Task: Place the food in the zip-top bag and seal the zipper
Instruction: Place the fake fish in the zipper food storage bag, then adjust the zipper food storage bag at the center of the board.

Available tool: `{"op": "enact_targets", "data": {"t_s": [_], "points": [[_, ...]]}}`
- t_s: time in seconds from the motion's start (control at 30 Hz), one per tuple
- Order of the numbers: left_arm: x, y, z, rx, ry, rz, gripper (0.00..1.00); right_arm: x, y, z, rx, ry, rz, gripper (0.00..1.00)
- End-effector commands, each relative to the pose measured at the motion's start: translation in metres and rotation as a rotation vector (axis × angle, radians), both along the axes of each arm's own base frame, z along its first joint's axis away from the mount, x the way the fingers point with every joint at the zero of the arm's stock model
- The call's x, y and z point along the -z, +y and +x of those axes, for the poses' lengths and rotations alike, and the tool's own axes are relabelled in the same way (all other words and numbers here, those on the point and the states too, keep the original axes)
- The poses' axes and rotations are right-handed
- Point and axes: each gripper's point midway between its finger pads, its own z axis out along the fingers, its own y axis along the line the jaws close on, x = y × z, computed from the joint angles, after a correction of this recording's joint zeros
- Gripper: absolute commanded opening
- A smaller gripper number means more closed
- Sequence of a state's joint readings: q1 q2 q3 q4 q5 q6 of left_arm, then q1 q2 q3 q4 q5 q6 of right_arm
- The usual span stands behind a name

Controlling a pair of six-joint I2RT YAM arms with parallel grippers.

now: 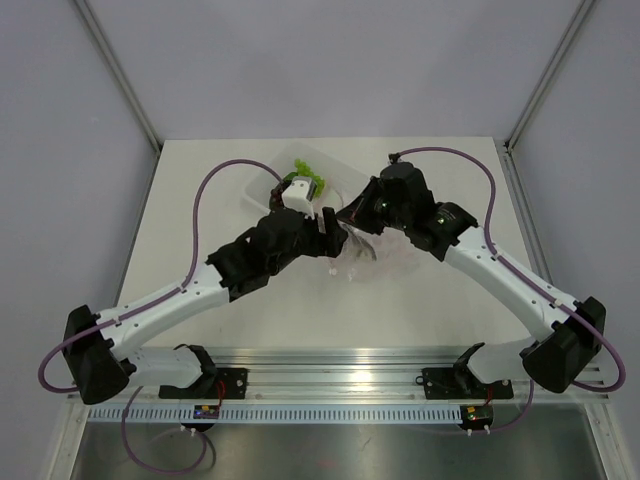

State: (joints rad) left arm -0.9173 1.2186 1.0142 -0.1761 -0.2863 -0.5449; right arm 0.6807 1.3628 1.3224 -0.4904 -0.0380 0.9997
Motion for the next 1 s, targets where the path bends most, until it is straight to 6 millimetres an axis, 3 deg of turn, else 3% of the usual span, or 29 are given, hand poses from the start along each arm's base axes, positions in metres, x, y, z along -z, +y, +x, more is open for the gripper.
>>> {"op": "enact_targets", "data": {"t_s": [0.0,0.1,0.17,0.2,0.27,0.3,0.33,0.43,0.6,0.7,0.73,0.77,0.8,0.83,0.87,0.9,0.97], "points": [[-0.059,-0.002,-0.018,0.134,-0.104,-0.016,0.75,-0.009,-0.015,-0.003,0.041,-0.028,0.026,0.00],[-0.068,0.007,-0.032,0.168,-0.106,-0.025,0.49,-0.005,-0.021,-0.005,0.050,-0.022,0.021,0.00],[-0.071,0.017,-0.037,0.149,-0.104,-0.041,0.38,-0.005,-0.023,-0.006,0.053,-0.025,0.020,0.00],[-0.068,0.020,-0.037,0.127,-0.089,-0.047,0.38,-0.005,-0.023,-0.007,0.050,-0.025,0.019,0.00],[-0.059,0.028,-0.032,0.075,-0.069,-0.035,0.45,-0.004,-0.024,-0.009,0.046,-0.026,0.016,0.00],[-0.048,0.030,-0.028,0.050,-0.027,-0.020,0.66,-0.005,-0.025,-0.010,0.044,-0.027,0.015,0.00],[-0.045,0.033,-0.023,0.028,-0.011,-0.015,0.76,-0.005,-0.025,-0.011,0.041,-0.027,0.013,0.00],[-0.028,0.025,-0.018,0.033,0.049,0.012,0.80,-0.006,-0.027,-0.013,0.038,-0.029,0.015,0.00],[-0.003,0.011,-0.010,0.039,0.118,0.059,0.75,-0.012,-0.031,-0.018,0.038,-0.040,0.019,0.00],[0.015,0.000,-0.006,0.050,0.161,0.083,0.67,-0.011,-0.035,-0.022,0.036,-0.039,0.004,0.00],[0.022,-0.002,-0.004,0.045,0.177,0.099,0.53,-0.011,-0.038,-0.022,0.034,-0.051,-0.016,0.00],[0.020,-0.003,-0.002,0.041,0.184,0.106,0.44,-0.002,-0.044,-0.028,0.029,-0.020,-0.060,0.00],[0.017,-0.004,-0.001,0.038,0.184,0.108,0.34,-0.006,-0.053,-0.025,0.041,-0.050,-0.121,0.00],[0.015,-0.005,0.000,0.042,0.187,0.115,0.26,-0.005,-0.071,-0.019,0.098,-0.069,-0.204,0.00],[0.003,-0.006,0.000,0.050,0.170,0.111,0.09,-0.005,-0.090,-0.025,0.120,-0.050,-0.295,0.00],[-0.005,-0.006,0.000,0.059,0.156,0.106,0.01,-0.007,-0.106,-0.025,0.126,-0.071,-0.392,0.00],[-0.023,-0.005,-0.003,0.084,0.129,0.103,0.00,-0.017,-0.149,-0.019,0.241,-0.095,-0.565,0.00]]}}
